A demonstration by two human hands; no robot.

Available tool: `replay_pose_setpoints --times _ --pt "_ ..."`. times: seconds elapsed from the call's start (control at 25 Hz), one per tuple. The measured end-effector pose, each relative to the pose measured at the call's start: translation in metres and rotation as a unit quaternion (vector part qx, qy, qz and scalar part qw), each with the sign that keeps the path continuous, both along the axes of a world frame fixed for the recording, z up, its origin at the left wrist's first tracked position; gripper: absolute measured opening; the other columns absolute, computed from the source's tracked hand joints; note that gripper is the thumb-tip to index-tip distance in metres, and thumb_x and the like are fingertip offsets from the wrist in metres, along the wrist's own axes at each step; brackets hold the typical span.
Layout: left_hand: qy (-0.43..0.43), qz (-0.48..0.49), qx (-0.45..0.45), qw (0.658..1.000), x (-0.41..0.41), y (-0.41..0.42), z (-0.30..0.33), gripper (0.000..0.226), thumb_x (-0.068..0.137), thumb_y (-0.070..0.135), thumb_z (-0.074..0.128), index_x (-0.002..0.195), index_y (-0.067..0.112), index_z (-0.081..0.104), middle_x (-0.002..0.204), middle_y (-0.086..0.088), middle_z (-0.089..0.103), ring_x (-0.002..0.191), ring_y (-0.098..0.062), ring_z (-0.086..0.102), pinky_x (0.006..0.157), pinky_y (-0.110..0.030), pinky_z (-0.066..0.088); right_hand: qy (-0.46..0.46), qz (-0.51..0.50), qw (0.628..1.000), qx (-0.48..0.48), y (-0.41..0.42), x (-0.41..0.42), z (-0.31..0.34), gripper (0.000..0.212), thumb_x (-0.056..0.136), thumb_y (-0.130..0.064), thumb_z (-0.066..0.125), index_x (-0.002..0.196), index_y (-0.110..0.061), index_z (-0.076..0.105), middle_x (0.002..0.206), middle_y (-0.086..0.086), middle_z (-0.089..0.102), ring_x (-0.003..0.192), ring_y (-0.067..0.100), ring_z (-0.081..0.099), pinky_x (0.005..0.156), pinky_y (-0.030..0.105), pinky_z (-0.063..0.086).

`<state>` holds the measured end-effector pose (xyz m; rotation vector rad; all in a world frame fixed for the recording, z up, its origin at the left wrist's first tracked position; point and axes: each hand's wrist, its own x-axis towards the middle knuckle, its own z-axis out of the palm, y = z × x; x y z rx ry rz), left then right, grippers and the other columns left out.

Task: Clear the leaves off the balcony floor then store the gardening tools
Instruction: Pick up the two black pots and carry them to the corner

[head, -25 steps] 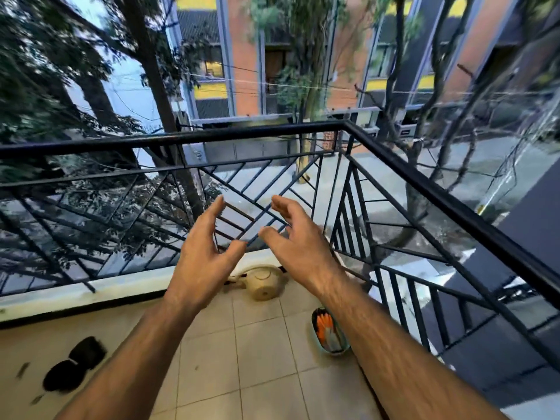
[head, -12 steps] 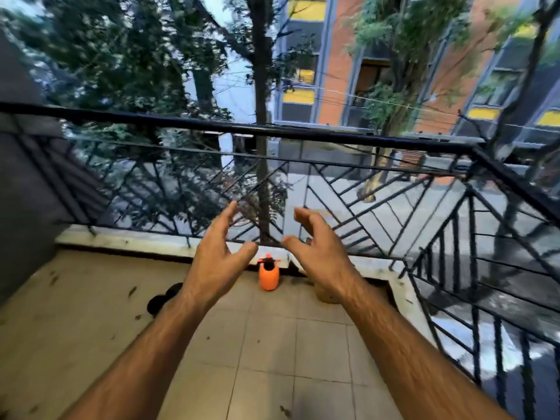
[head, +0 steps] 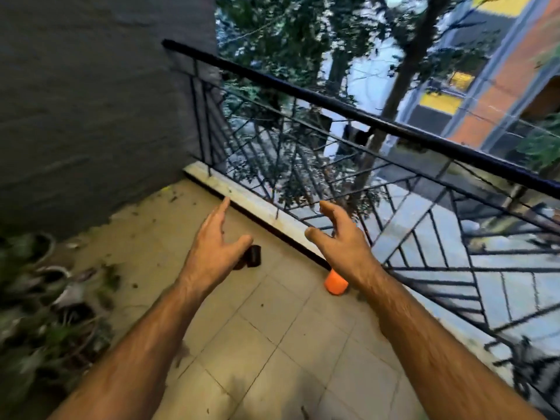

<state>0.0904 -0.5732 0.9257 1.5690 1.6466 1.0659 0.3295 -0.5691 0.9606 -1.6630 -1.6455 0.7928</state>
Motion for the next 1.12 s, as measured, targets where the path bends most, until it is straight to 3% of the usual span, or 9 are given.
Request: replay_pose_setpoints --times 0.12,0.28,0.52,0.68,0.96,1.0,1.08,1.12 --pt "0.014 0.064 -0.017 0.998 -0.014 0.0 -0.012 0.097 0.073 0.053 0.061 0.159 0.026 0.026 0.163 0.0 0.031 0.148 -0.014 0.029 0.114 -0.024 0.022 -0.01 0.06 0.998 -0.007 0.034 0.0 -0.01 0.068 0.094 -0.035 0.069 0.155 -0.029 0.039 0.158 -0.005 0.044 0.145 0.015 0.04 0.119 0.043 0.036" --pt "0.04 0.156 -0.048 0.986 -0.002 -0.01 -0.028 0.09 0.088 0.063 0.063 0.16 0.035 0.017 0.166 0.006 0.022 0.151 -0.015 0.023 0.117 -0.034 0.021 -0.009 0.124 0.992 -0.031 0.071 0.018 -0.021 0.068 0.096 -0.038 0.067 0.156 -0.027 0.037 0.159 -0.005 0.042 0.145 0.015 0.041 0.118 0.039 0.036" --pt "0.039 0.241 -0.1 0.965 0.046 -0.022 -0.054 0.096 0.083 0.077 0.055 0.16 0.037 0.014 0.168 0.003 0.017 0.152 -0.017 0.022 0.12 -0.04 0.023 -0.003 0.198 0.978 -0.065 0.109 0.06 -0.045 0.066 0.098 -0.04 0.064 0.156 -0.027 0.038 0.16 -0.005 0.041 0.145 0.015 0.04 0.121 0.045 0.035" --pt "0.037 0.253 -0.118 0.96 0.059 -0.016 -0.066 0.095 0.084 0.077 0.053 0.16 0.037 0.014 0.168 0.003 0.016 0.153 -0.018 0.019 0.122 -0.045 0.023 -0.013 0.218 0.972 -0.08 0.135 0.057 -0.054 0.066 0.098 -0.041 0.064 0.157 -0.027 0.037 0.16 -0.004 0.041 0.146 0.016 0.04 0.121 0.044 0.035" --pt "0.024 0.247 -0.131 0.96 0.002 0.049 -0.083 0.099 0.081 0.076 0.055 0.161 0.031 0.017 0.167 0.002 0.02 0.152 -0.019 0.024 0.122 -0.041 0.025 -0.038 0.222 0.97 -0.093 0.184 0.001 -0.057 0.069 0.098 -0.039 0.064 0.158 -0.025 0.034 0.162 0.0 0.039 0.144 0.016 0.042 0.121 0.04 0.035" --pt "0.024 0.237 -0.131 0.962 -0.01 0.062 -0.083 0.1 0.08 0.076 0.056 0.161 0.031 0.017 0.167 0.002 0.021 0.151 -0.019 0.025 0.121 -0.041 0.026 -0.044 0.215 0.971 -0.096 0.192 -0.01 -0.054 0.069 0.098 -0.039 0.064 0.158 -0.025 0.033 0.161 0.0 0.04 0.138 0.016 0.048 0.119 0.038 0.036" --pt "0.034 0.214 -0.128 0.968 -0.031 0.09 -0.08 0.099 0.082 0.074 0.058 0.161 0.031 0.018 0.166 0.001 0.023 0.151 -0.019 0.026 0.12 -0.039 0.026 -0.05 0.197 0.974 -0.096 0.209 -0.033 -0.05 0.068 0.099 -0.037 0.063 0.158 -0.025 0.033 0.156 0.002 0.045 0.102 0.005 0.06 0.106 0.03 0.042" --pt "0.042 0.202 -0.125 0.97 -0.04 0.103 -0.078 0.097 0.083 0.072 0.059 0.161 0.031 0.018 0.166 0.002 0.024 0.151 -0.019 0.025 0.119 -0.038 0.026 -0.051 0.186 0.977 -0.096 0.216 -0.045 -0.048 0.067 0.1 -0.036 0.063 0.158 -0.024 0.033 0.154 0.002 0.048 0.086 0.004 0.057 0.098 0.027 0.042"
